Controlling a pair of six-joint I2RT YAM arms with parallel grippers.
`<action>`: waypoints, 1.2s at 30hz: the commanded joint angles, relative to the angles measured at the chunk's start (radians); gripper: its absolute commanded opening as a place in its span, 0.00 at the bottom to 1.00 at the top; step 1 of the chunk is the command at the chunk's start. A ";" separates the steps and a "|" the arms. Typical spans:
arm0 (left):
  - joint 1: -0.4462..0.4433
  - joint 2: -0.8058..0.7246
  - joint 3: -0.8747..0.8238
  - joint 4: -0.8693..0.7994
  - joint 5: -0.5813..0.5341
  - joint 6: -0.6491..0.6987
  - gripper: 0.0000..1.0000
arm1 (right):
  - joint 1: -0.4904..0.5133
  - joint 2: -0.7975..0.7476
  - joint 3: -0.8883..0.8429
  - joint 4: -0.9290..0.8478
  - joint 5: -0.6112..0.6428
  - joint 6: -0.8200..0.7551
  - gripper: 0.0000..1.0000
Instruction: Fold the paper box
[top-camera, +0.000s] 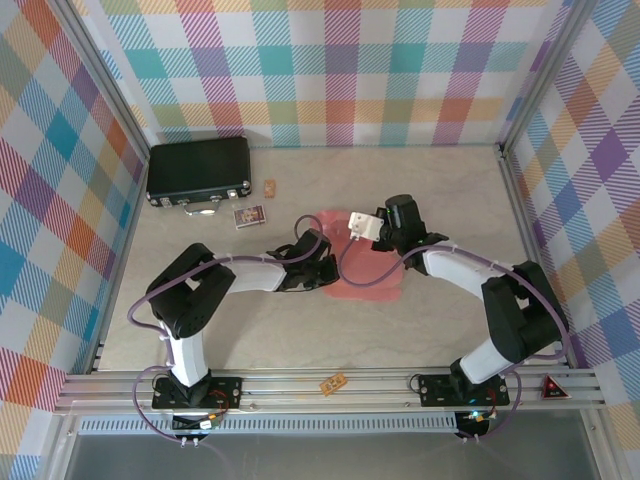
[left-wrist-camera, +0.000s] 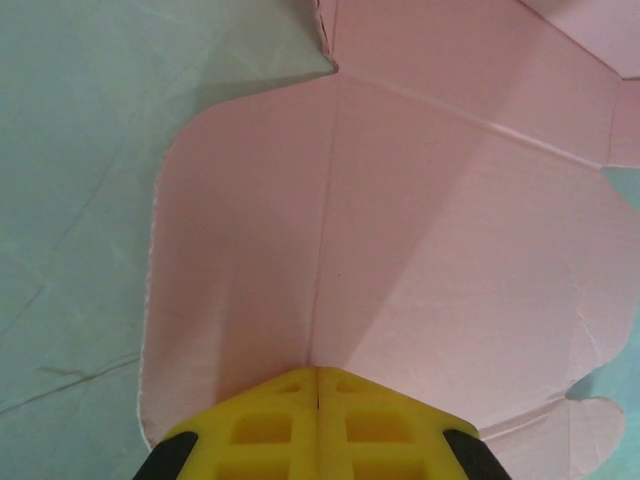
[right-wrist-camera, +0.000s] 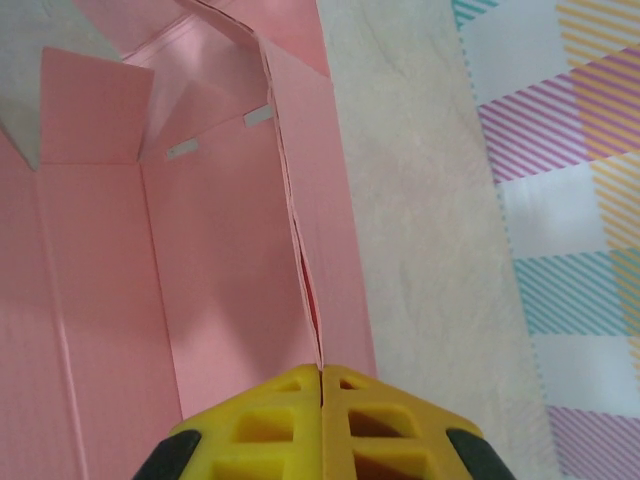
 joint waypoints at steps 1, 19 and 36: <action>-0.011 0.051 0.017 -0.009 -0.024 -0.011 0.00 | 0.020 -0.033 -0.033 0.075 0.020 -0.043 0.00; -0.008 -0.016 0.107 -0.123 0.004 0.095 0.10 | 0.047 -0.066 -0.149 0.167 0.062 -0.041 0.00; 0.151 -0.245 0.187 -0.429 -0.122 0.281 0.24 | 0.047 -0.055 -0.157 0.175 0.089 -0.049 0.00</action>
